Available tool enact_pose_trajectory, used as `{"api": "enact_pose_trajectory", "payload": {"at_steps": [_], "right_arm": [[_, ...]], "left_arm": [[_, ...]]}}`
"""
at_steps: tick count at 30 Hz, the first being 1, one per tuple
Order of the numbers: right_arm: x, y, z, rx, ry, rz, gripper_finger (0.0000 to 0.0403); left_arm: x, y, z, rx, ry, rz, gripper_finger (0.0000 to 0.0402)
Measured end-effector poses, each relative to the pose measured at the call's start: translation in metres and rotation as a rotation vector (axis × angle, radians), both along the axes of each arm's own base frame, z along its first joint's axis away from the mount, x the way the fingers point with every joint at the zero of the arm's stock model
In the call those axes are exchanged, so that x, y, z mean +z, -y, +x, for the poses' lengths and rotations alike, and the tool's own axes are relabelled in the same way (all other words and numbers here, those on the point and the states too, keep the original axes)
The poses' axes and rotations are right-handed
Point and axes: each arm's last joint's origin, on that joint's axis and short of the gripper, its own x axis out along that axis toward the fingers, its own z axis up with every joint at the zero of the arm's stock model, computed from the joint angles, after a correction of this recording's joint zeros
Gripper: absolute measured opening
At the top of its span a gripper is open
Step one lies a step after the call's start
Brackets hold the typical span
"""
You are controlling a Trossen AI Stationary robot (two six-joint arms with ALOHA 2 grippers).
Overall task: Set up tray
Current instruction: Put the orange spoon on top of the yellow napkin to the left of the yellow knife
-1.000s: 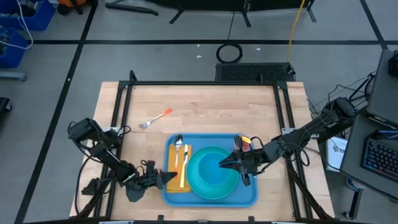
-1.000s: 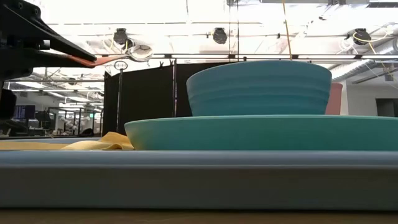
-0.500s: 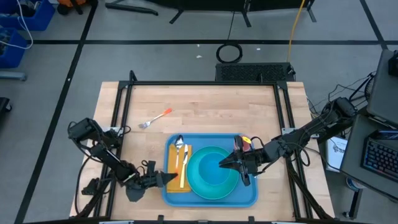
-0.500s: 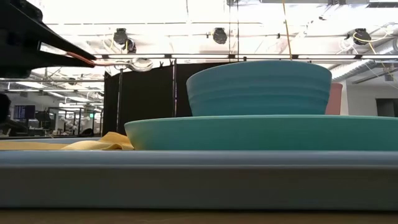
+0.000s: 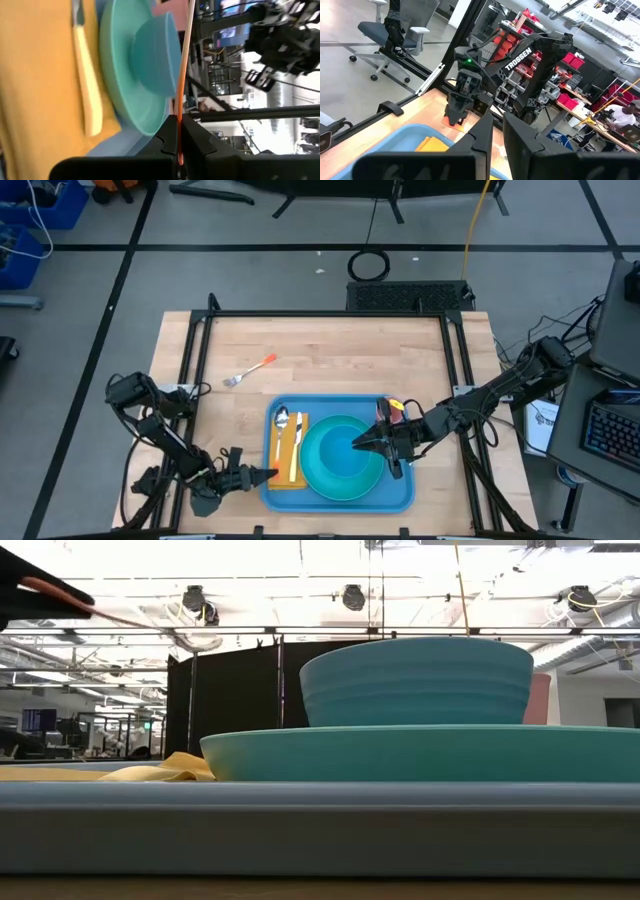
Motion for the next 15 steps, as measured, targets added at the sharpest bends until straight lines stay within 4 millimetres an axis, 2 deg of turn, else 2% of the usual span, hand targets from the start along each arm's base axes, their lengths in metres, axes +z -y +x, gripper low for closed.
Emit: {"api": "enact_pose_trajectory", "payload": {"at_steps": [15], "right_arm": [[0.0031,0.0,0.0001,0.002,0.033,0.004,0.0034]], "left_arm": [[-0.0044,0.0066,0.0017,-0.077,-0.101,-0.158,0.0005]]}}
